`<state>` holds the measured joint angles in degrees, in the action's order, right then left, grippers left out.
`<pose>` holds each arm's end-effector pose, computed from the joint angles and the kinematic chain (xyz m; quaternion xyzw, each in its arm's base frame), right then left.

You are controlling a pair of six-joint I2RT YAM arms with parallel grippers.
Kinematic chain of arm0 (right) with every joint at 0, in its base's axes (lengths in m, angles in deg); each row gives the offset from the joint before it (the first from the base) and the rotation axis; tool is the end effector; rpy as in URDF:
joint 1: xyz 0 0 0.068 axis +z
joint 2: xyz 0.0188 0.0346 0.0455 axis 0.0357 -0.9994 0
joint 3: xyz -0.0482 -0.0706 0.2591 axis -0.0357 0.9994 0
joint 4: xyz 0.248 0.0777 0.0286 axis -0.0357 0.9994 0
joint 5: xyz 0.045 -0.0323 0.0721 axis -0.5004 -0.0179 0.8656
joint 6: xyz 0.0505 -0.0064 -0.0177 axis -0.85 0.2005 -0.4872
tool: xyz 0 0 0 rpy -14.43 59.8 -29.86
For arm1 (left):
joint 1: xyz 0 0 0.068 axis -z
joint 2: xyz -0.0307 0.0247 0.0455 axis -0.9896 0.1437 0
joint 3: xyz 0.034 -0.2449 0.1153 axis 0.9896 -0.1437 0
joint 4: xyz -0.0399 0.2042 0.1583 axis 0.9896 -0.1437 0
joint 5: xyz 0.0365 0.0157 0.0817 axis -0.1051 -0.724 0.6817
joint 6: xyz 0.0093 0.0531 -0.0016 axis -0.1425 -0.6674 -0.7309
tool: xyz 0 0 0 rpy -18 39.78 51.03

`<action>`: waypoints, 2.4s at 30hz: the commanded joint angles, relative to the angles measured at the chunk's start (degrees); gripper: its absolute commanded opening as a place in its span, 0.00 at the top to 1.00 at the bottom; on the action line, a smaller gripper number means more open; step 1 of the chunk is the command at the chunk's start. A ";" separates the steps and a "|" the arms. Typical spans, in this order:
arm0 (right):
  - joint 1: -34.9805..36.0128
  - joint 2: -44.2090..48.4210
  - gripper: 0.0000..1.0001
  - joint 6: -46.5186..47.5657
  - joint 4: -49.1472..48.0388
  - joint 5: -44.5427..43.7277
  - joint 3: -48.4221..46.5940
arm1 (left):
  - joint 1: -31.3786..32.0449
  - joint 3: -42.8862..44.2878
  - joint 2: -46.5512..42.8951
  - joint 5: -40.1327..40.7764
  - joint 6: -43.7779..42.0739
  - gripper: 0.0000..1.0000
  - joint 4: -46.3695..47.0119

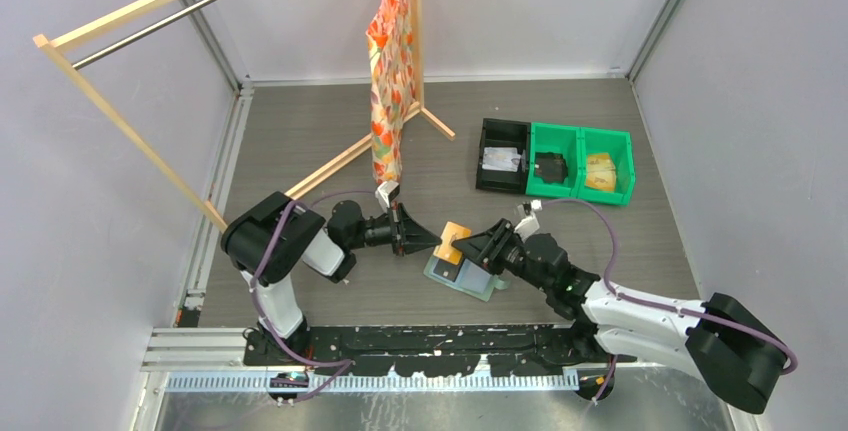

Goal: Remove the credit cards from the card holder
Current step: Place the credit card in the storage box.

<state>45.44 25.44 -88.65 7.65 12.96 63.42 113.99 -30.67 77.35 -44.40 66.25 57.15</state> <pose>0.1243 0.1352 0.1646 0.1764 0.7767 0.5231 0.3033 0.2131 -0.1652 0.1282 -0.0812 0.7185 -0.6888 0.0512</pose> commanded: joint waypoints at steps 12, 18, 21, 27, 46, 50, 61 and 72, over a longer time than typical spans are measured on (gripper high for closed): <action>-1.31 7.74 0.99 -0.15 2.64 -3.23 -0.62 | 0.08 0.24 -1.93 -0.52 0.23 0.85 2.52; -13.51 34.84 0.99 8.08 42.68 -12.82 -8.76 | 0.09 -0.61 -1.96 -0.39 0.03 0.71 2.25; -20.46 39.60 0.99 11.79 55.27 -19.23 -15.67 | 0.09 -0.76 -2.14 -0.72 -1.11 0.68 0.29; -26.51 22.57 0.99 16.69 60.38 -31.16 -30.90 | 0.09 -0.80 -3.59 -1.17 -3.16 0.67 -3.92; -53.94 -15.60 0.99 3.38 37.87 -22.05 -42.08 | 0.09 3.53 -35.37 3.84 -27.92 0.67 -60.55; -54.84 -23.20 0.99 1.40 31.83 -21.88 -42.19 | 0.09 5.60 -41.32 6.14 -30.80 0.67 -69.68; -56.02 -33.09 0.99 -2.07 23.35 -24.58 -41.72 | 0.09 4.85 -51.55 10.26 -32.16 0.67 -81.32; -61.15 -37.77 0.99 -3.45 20.74 -19.37 -40.82 | 0.09 4.67 -51.62 11.09 -32.26 0.67 -82.16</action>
<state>-14.73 -9.09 -91.77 30.84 -8.11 24.27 113.99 -26.32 25.38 -33.43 34.89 -24.84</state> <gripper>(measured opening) 0.022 0.333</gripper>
